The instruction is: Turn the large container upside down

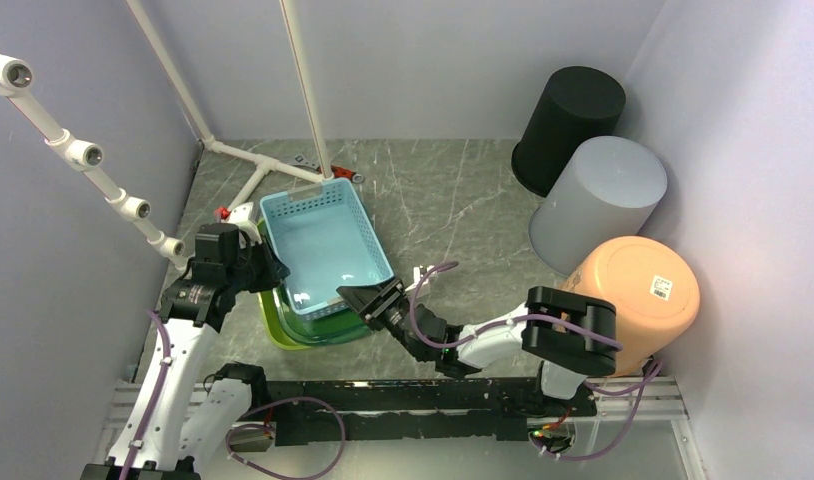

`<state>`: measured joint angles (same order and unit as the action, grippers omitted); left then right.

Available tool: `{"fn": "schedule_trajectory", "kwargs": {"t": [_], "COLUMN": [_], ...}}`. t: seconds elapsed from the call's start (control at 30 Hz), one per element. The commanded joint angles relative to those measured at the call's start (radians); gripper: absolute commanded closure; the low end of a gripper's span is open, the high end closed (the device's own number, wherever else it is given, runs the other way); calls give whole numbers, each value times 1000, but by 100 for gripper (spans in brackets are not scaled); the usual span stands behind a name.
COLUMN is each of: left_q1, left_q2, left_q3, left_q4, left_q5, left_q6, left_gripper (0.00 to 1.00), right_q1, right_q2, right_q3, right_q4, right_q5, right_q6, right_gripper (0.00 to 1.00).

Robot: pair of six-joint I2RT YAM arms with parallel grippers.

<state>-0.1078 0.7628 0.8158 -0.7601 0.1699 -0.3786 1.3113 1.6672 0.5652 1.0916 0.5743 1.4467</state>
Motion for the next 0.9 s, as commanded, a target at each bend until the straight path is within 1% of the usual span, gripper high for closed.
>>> {"fn": "schedule_trajectory", "kwargs": {"t": [0.0, 0.13, 0.2, 0.3, 0.43, 0.63, 0.7, 0.77, 0.87], "left_q1": [-4, -3, -3, -3, -3, -3, -3, -3, -3], "left_q2": [-15, -22, -28, -39, -52, -33, -25, -23, -28], "left_q3": [10, 7, 6, 4, -2, 1, 4, 6, 6], "left_q4": [44, 50, 51, 58, 63, 63, 58, 53, 51], "left_q5": [63, 79, 86, 102, 113, 119, 109, 97, 91], "left_q6": [33, 38, 37, 41, 42, 42, 39, 35, 33], "left_gripper": [83, 84, 83, 84, 83, 82, 79, 73, 69], "right_q1": [2, 8, 9, 8, 8, 10, 11, 11, 11], "right_q2": [-68, -105, -129, -170, -192, -206, -212, -219, -230], "right_q3": [1, 4, 9, 12, 7, 41, 46, 44, 35], "right_q4": [99, 76, 39, -28, -41, -96, -109, -115, -116], "right_q5": [66, 80, 84, 101, 110, 95, 89, 85, 91], "right_q6": [-83, -136, -142, -135, -161, -190, -195, -200, -203], "right_gripper": [55, 59, 60, 59, 59, 65, 66, 75, 83]}}
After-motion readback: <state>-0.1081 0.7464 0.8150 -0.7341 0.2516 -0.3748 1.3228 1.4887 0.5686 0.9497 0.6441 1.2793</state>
